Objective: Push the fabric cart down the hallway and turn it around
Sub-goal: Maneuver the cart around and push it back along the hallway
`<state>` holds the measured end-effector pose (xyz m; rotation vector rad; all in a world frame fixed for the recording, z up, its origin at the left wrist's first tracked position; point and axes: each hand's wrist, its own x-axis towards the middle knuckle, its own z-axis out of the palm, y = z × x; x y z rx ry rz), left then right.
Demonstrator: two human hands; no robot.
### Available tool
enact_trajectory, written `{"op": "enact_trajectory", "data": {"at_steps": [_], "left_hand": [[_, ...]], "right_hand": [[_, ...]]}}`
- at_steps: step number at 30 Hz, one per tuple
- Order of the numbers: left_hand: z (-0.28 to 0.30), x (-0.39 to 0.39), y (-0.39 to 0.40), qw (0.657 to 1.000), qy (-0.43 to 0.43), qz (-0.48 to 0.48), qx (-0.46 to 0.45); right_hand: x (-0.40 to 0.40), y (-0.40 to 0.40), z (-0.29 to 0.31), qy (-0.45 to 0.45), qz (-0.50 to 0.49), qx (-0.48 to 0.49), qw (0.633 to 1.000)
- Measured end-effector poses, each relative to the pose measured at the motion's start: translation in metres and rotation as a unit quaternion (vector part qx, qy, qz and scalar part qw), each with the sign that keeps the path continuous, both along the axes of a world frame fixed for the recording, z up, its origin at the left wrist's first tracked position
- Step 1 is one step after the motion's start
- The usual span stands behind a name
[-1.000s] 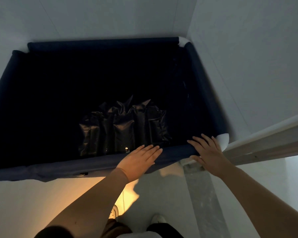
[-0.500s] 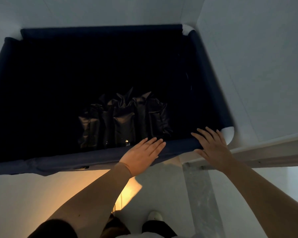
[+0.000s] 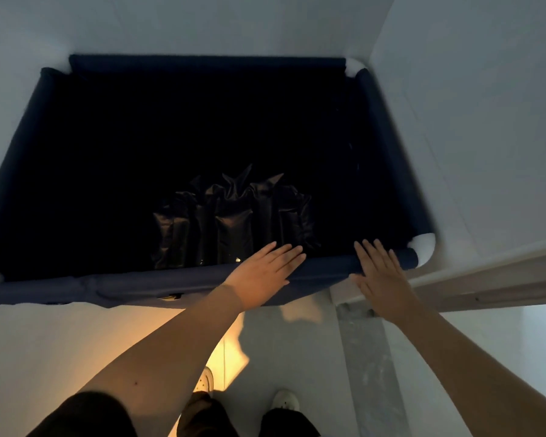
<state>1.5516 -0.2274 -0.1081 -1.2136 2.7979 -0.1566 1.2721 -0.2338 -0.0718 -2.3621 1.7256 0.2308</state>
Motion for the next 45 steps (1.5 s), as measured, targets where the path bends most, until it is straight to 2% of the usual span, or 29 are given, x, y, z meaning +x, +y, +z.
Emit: {"op": "enact_trajectory", "data": {"at_steps": [5, 11, 16, 21, 27, 33, 36, 42, 45], "left_hand": [[0.014, 0.112, 0.027, 0.999, -0.017, 0.041, -0.003], [0.046, 0.270, 0.075, 0.986, -0.019, 0.163, 0.017], [0.077, 0.375, 0.118, 0.965, 0.012, 0.260, 0.018], [0.104, 0.458, 0.159, 0.953, -0.013, 0.303, 0.000], [0.124, 0.509, 0.163, 0.937, 0.002, 0.348, -0.034], [0.123, 0.550, 0.141, 0.944, 0.069, 0.321, -0.011], [0.121, 0.583, 0.112, 0.962, 0.037, 0.271, -0.004], [0.123, 0.640, 0.020, 0.979, -0.075, 0.188, 0.021], [0.120, 0.652, -0.030, 0.989, -0.064, 0.125, 0.034]], "right_hand": [[0.101, 0.022, -0.004, -0.047, 0.098, 0.005, 0.994], [0.252, 0.026, 0.000, -0.078, 0.203, -0.001, 0.976], [0.384, 0.026, 0.011, -0.093, 0.281, -0.019, 0.955], [0.495, 0.032, 0.023, -0.115, 0.334, -0.024, 0.935], [0.571, 0.023, 0.033, -0.122, 0.369, -0.034, 0.921], [0.622, 0.000, 0.018, -0.105, 0.341, -0.011, 0.934], [0.653, -0.023, 0.010, -0.091, 0.339, -0.015, 0.936], [0.696, -0.069, 0.009, -0.133, 0.225, 0.015, 0.965], [0.703, -0.084, 0.004, -0.139, 0.167, 0.026, 0.976]]}}
